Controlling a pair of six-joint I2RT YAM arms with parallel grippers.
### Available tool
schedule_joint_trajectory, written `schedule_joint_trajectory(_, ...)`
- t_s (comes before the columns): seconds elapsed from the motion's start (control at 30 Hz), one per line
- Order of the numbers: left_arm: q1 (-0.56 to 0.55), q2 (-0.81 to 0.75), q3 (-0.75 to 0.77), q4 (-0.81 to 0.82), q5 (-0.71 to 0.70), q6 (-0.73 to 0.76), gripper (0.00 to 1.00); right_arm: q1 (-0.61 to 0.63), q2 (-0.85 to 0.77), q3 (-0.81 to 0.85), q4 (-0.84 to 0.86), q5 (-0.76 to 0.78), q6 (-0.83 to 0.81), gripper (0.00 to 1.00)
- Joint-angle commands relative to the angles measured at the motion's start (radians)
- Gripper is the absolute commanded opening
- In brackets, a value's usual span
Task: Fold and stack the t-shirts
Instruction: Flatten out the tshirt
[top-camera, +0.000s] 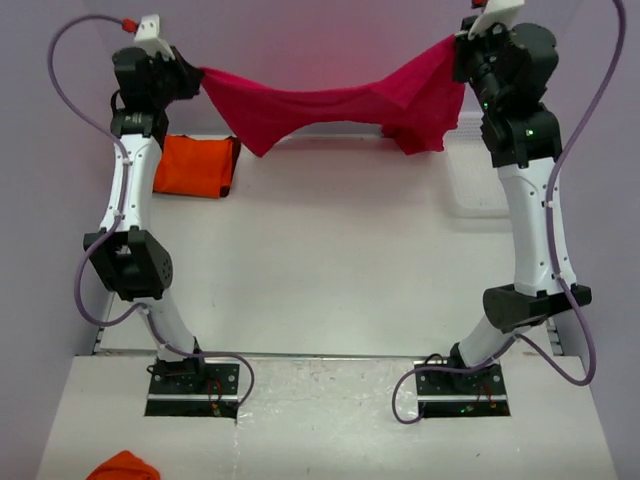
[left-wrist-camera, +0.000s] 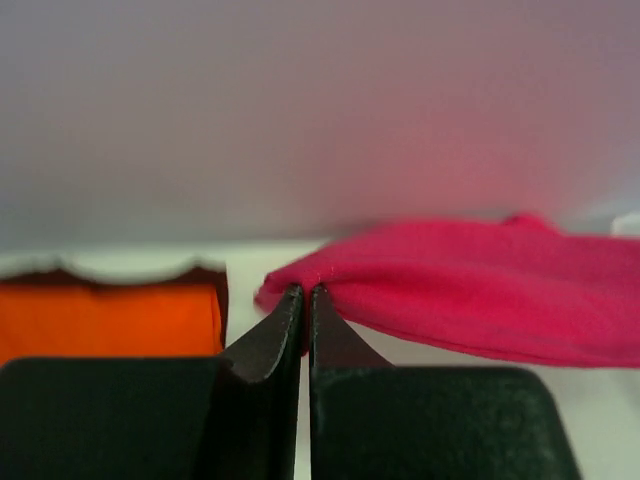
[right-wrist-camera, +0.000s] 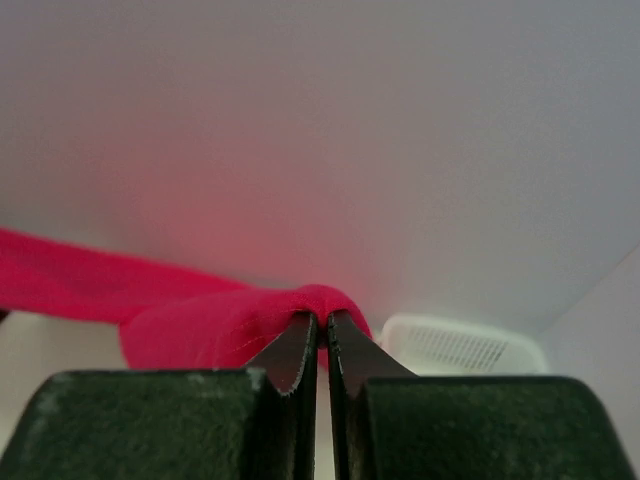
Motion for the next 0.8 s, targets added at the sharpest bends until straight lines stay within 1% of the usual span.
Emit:
schedule_joint_trajectory(0.0,-0.006,-0.067,-0.276,-0.065,-0.074,-0.023,0.0,0.004,-0.004,-0.119,-0.181,-0.037,0.204,0.0)
schedule_joint_trajectory(0.03,-0.011,-0.131,-0.343,-0.067,-0.086,-0.058,0.0,0.013,-0.064,-0.264,-0.2,-0.046,0.257,0.0)
schedule_joint_trajectory(0.07,-0.017,-0.172,-0.419,-0.058,-0.085,-0.069,0.0,0.03,-0.119,-0.365,-0.173,-0.031,0.32,0.0)
schedule_joint_trajectory(0.1,-0.031,-0.214,-0.537,-0.062,-0.141,-0.073,0.0,0.065,-0.185,-0.491,-0.116,0.0,0.357,0.0)
schedule_joint_trajectory(0.13,-0.058,-0.294,-0.582,-0.081,-0.173,-0.099,0.0,0.078,-0.308,-0.693,-0.058,-0.007,0.435,0.0)
schedule_joint_trajectory(0.17,-0.071,-0.363,-0.668,-0.104,-0.178,-0.125,0.0,0.078,-0.355,-0.824,-0.056,-0.032,0.478,0.0)
schedule_joint_trajectory(0.2,-0.071,-0.364,-0.71,-0.114,-0.178,-0.126,0.0,0.079,-0.392,-0.825,-0.056,-0.027,0.512,0.0)
schedule_joint_trajectory(0.23,-0.072,-0.415,-0.739,-0.127,-0.187,-0.155,0.0,0.082,-0.423,-0.903,-0.086,-0.017,0.535,0.0)
schedule_joint_trajectory(0.27,-0.075,-0.428,-0.754,-0.143,-0.174,-0.152,0.0,0.084,-0.469,-0.931,-0.105,-0.001,0.557,0.0)
schedule_joint_trajectory(0.3,-0.101,-0.437,-0.768,-0.188,-0.163,-0.152,0.0,0.088,-0.487,-0.949,-0.131,0.034,0.572,0.0)
schedule_joint_trajectory(0.37,-0.104,-0.454,-0.788,-0.216,-0.123,-0.155,0.0,0.091,-0.553,-1.006,-0.153,0.055,0.577,0.0)
schedule_joint_trajectory(0.43,-0.114,-0.48,-0.817,-0.204,-0.071,-0.164,0.0,0.091,-0.589,-1.044,-0.142,0.074,0.572,0.0)
schedule_joint_trajectory(0.5,-0.117,-0.515,-0.821,-0.176,-0.068,-0.166,0.0,0.099,-0.63,-1.049,-0.137,0.074,0.543,0.0)
schedule_joint_trajectory(0.57,-0.118,-0.549,-0.814,-0.124,-0.034,-0.146,0.0,0.117,-0.681,-1.058,-0.062,0.068,0.491,0.0)
schedule_joint_trajectory(0.6,-0.123,-0.59,-0.807,-0.06,-0.01,-0.127,0.0,0.151,-0.734,-1.054,-0.033,0.072,0.465,0.0)
schedule_joint_trajectory(0.67,-0.149,-0.638,-0.793,-0.007,-0.034,-0.086,0.0,0.188,-0.771,-1.022,0.025,0.088,0.385,0.0)
schedule_joint_trajectory(0.7,-0.152,-0.682,-0.778,0.038,-0.029,-0.069,0.0,0.215,-0.787,-0.961,0.03,0.097,0.361,0.0)
schedule_joint_trajectory(0.77,-0.154,-0.718,-0.749,0.073,-0.01,-0.061,0.0,0.243,-0.788,-0.884,0.028,0.095,0.299,0.0)
